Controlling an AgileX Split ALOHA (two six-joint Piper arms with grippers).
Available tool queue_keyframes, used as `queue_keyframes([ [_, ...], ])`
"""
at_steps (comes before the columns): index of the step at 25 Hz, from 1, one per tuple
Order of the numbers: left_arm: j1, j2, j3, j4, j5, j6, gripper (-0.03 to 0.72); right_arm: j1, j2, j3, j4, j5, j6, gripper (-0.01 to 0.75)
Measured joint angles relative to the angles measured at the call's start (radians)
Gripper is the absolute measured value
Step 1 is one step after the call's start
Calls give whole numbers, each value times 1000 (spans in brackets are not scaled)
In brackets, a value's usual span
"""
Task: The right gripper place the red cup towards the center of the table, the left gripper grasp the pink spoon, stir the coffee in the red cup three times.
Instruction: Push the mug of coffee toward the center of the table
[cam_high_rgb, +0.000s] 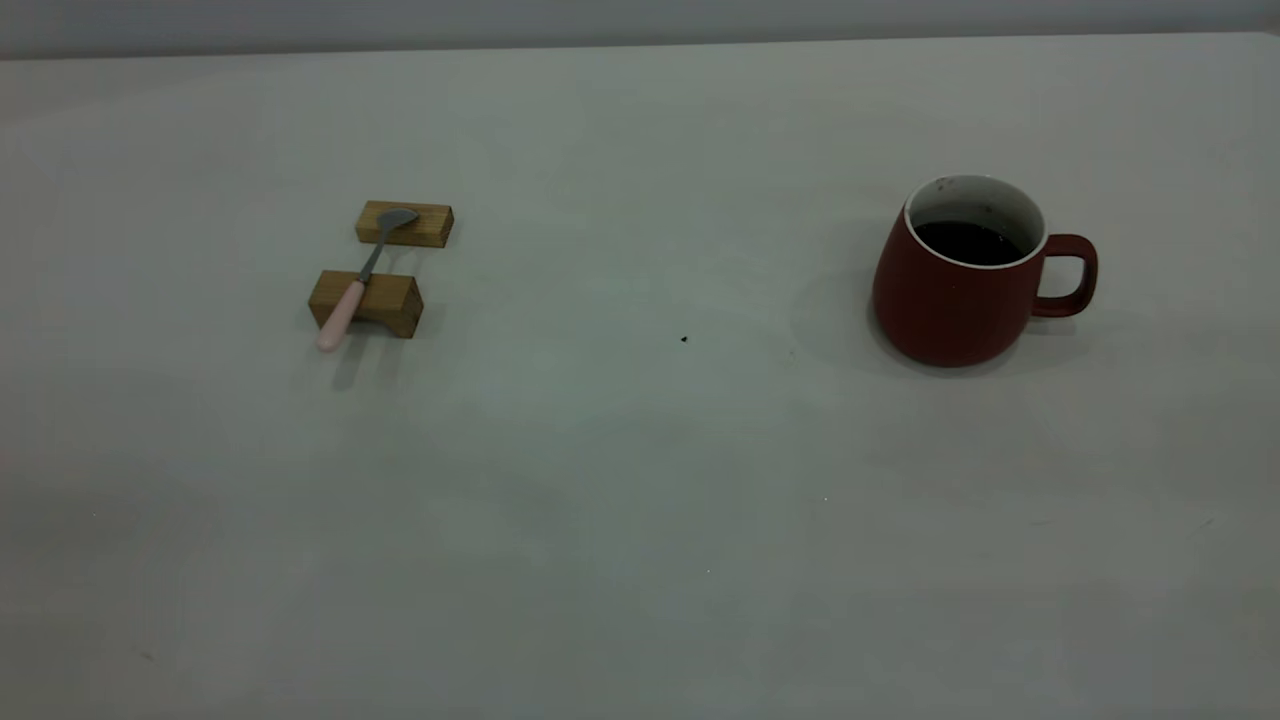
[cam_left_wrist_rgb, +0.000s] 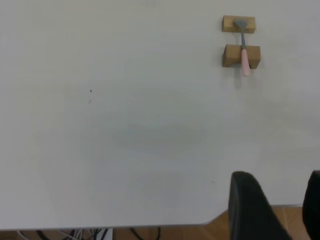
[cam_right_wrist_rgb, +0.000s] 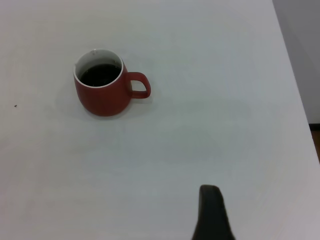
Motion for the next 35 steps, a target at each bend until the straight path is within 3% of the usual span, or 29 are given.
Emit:
queue_keyframes([
  [7, 0, 0, 0, 0, 0, 0, 339, 0, 68, -24, 20, -16, -101, 583],
  [15, 0, 0, 0, 0, 0, 0, 339, 0, 553, -108, 73, -134, -298, 592],
  [22, 0, 0, 0, 0, 0, 0, 339, 0, 968, -175, 212, -332, -599, 592],
  [29, 0, 0, 0, 0, 0, 0, 339, 0, 1314, -190, 403, -546, -1015, 592],
  [35, 0, 0, 0, 0, 0, 0, 339, 37, 1618, -293, 467, -597, -1267, 592],
])
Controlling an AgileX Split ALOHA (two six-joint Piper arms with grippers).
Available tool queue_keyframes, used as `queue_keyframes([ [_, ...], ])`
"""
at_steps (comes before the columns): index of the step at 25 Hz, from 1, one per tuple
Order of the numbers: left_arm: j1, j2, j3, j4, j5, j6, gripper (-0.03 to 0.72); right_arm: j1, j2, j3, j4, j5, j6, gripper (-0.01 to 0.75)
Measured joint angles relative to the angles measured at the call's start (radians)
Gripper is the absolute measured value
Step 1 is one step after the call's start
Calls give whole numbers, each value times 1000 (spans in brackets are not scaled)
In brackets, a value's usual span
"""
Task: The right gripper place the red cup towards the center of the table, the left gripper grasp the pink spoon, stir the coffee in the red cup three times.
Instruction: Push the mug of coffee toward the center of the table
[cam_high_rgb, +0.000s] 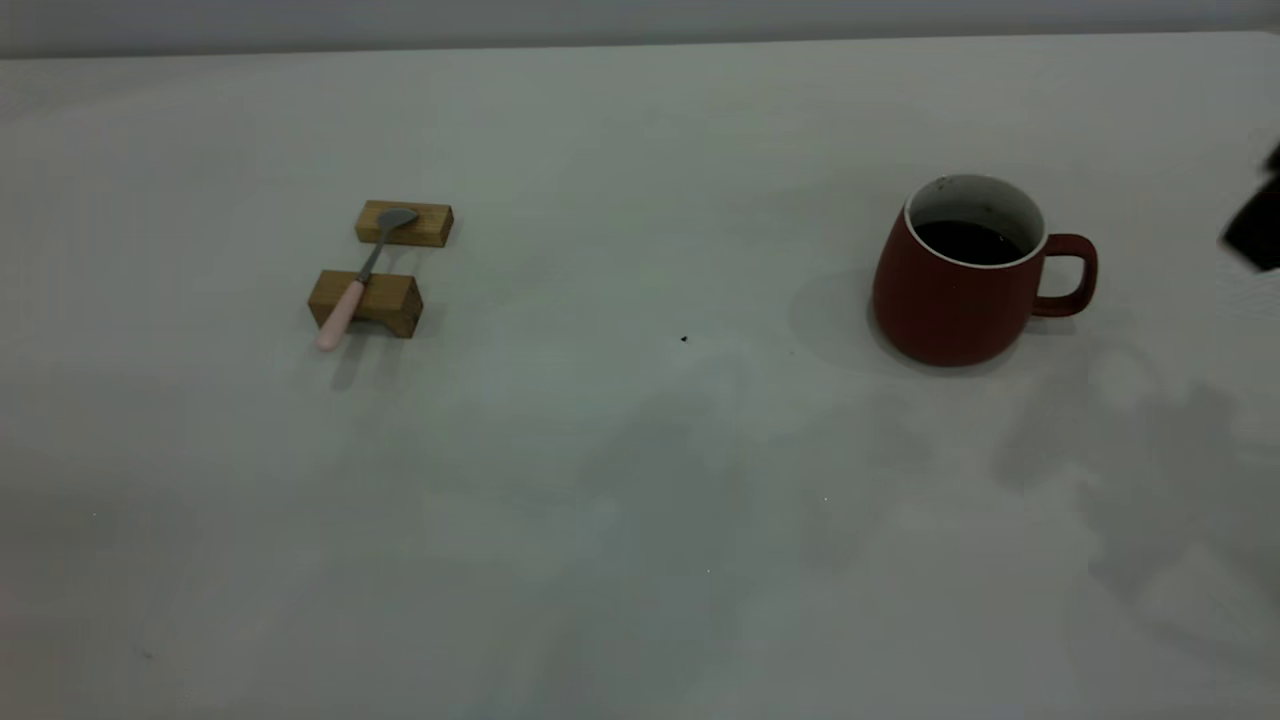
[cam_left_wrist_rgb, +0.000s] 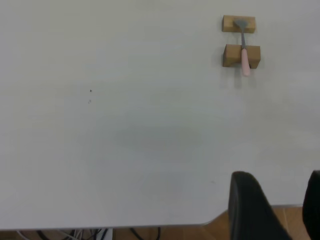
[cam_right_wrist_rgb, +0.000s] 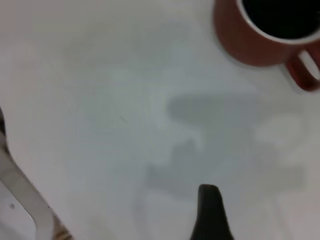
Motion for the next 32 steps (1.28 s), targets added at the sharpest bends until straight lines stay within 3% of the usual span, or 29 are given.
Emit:
queue_keyframes([
  [6, 0, 0, 0, 0, 0, 0, 339, 65, 243, -157, -67, -69, -10, 592],
  [20, 0, 0, 0, 0, 0, 0, 339, 67, 575, -476, -253, -86, 110, 592],
  [26, 0, 0, 0, 0, 0, 0, 339, 71, 628, -516, -266, -56, 113, 592],
  [32, 0, 0, 0, 0, 0, 0, 339, 138, 633, -516, -284, -47, 98, 592],
])
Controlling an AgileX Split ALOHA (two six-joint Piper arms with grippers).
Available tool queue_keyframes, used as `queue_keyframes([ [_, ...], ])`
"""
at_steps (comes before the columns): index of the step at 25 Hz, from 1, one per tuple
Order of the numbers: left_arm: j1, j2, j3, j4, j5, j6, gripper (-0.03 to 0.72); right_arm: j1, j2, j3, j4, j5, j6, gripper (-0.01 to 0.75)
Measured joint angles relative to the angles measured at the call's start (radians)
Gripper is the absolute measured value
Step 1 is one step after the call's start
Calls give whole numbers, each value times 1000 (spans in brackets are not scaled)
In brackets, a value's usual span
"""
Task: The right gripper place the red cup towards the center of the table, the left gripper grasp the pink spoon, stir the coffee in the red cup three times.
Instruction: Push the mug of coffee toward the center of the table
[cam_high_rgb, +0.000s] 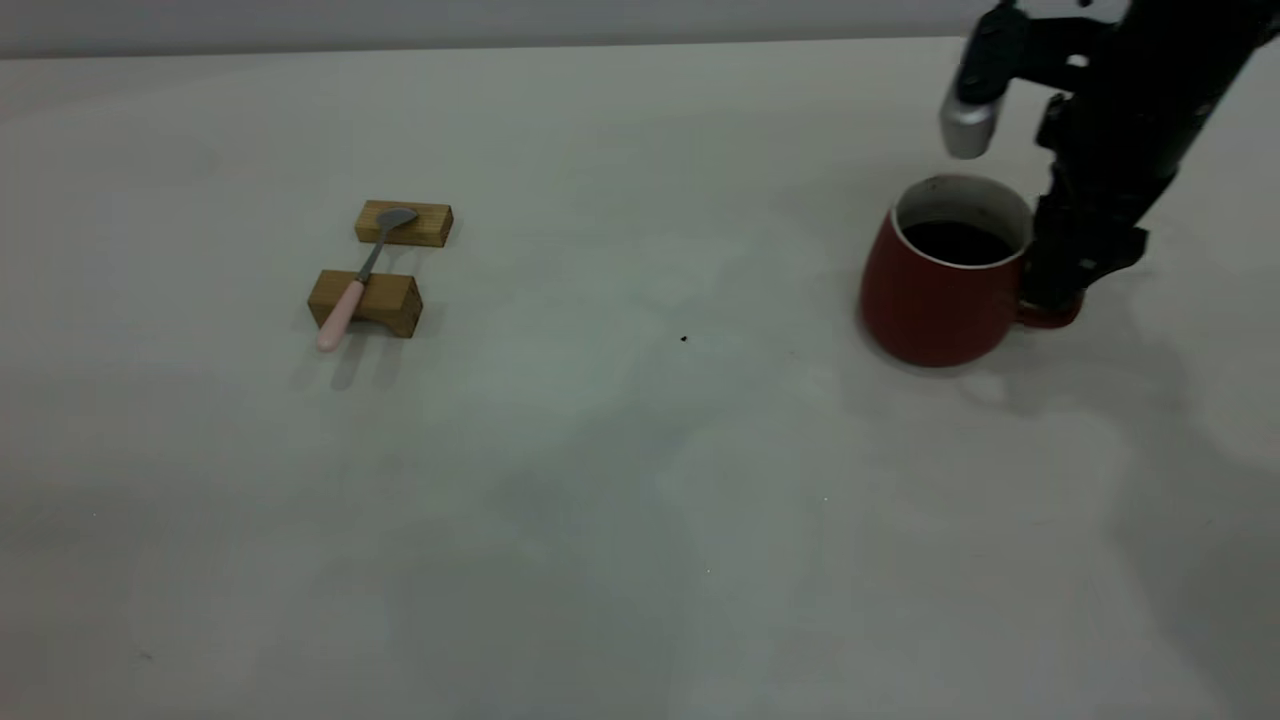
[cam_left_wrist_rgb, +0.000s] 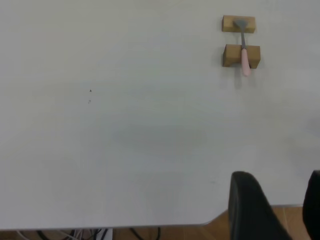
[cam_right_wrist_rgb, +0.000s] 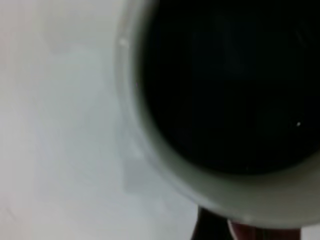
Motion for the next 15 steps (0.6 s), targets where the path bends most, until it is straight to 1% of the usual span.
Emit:
queue_keyframes([
  [3, 0, 0, 0, 0, 0, 0, 339, 52, 1, 0, 1, -7, 0, 592],
  [9, 0, 0, 0, 0, 0, 0, 339, 142, 3, -1, 41, -57, 0, 592],
  [15, 0, 0, 0, 0, 0, 0, 339, 217, 8, -1, 144, -115, 0, 592],
])
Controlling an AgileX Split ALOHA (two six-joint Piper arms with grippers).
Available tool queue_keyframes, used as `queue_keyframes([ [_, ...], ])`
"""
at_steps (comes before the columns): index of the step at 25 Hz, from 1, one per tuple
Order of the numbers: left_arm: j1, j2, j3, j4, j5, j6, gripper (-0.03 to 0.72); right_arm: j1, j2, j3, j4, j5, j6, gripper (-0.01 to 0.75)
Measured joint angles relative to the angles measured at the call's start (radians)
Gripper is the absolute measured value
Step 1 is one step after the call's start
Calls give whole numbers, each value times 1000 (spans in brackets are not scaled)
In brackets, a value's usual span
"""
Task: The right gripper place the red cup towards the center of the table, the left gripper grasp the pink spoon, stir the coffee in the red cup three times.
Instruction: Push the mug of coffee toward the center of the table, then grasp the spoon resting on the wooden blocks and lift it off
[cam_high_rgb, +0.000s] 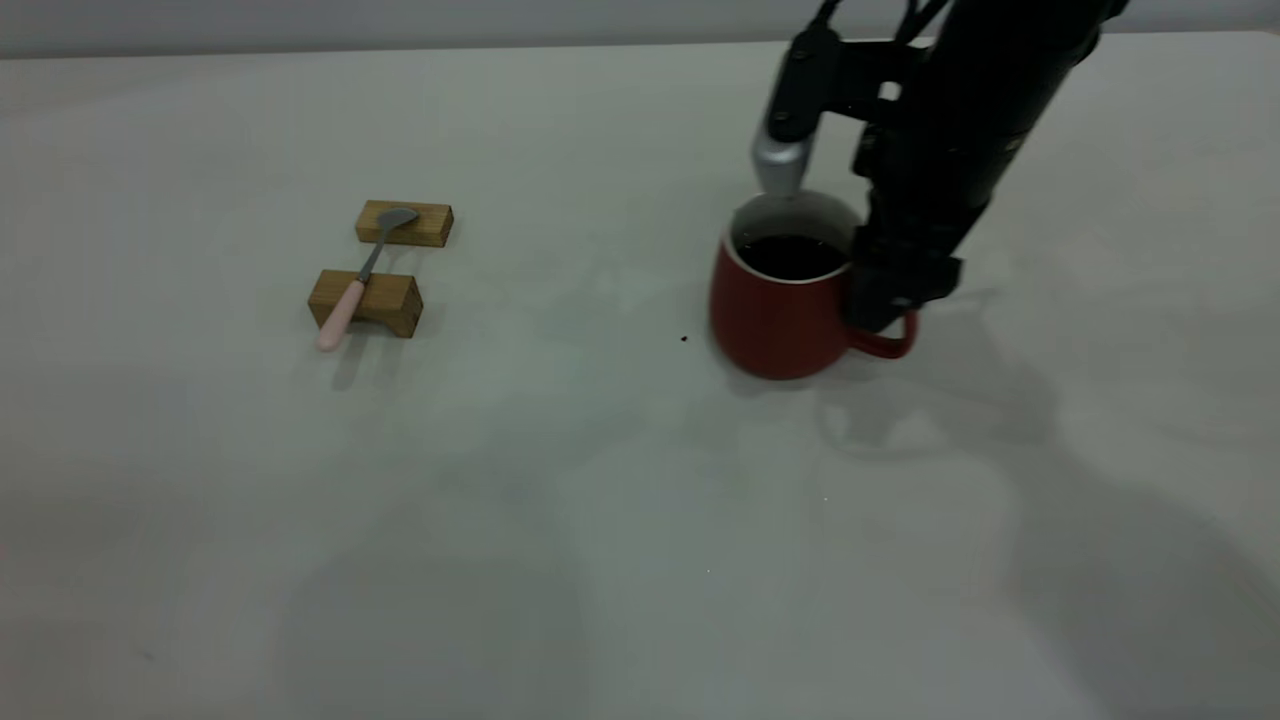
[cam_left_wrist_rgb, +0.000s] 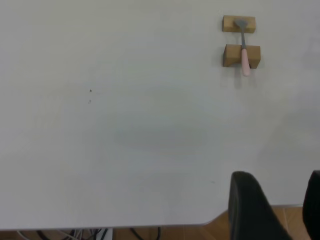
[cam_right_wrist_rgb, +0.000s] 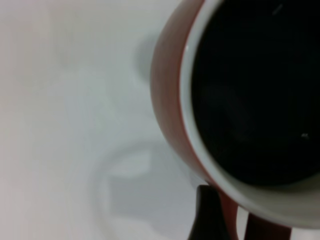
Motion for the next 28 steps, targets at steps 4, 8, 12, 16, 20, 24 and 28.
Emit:
queue_keyframes([
  [4, 0, 0, 0, 0, 0, 0, 339, 37, 2, 0, 76, -32, 0, 592],
  [8, 0, 0, 0, 0, 0, 0, 339, 73, 2, 0, 145, -72, 0, 592],
  [12, 0, 0, 0, 0, 0, 0, 339, 80, -12, 0, 183, -66, 21, 592],
  [16, 0, 0, 0, 0, 0, 0, 339, 51, -104, 0, 188, 5, 98, 592],
  [20, 0, 0, 0, 0, 0, 0, 339, -9, -249, 0, 163, 172, 252, 592],
  [24, 0, 0, 0, 0, 0, 0, 339, -82, -429, 0, 113, 405, 488, 592],
  [28, 0, 0, 0, 0, 0, 0, 339, -143, -627, 0, 52, 657, 696, 592],
])
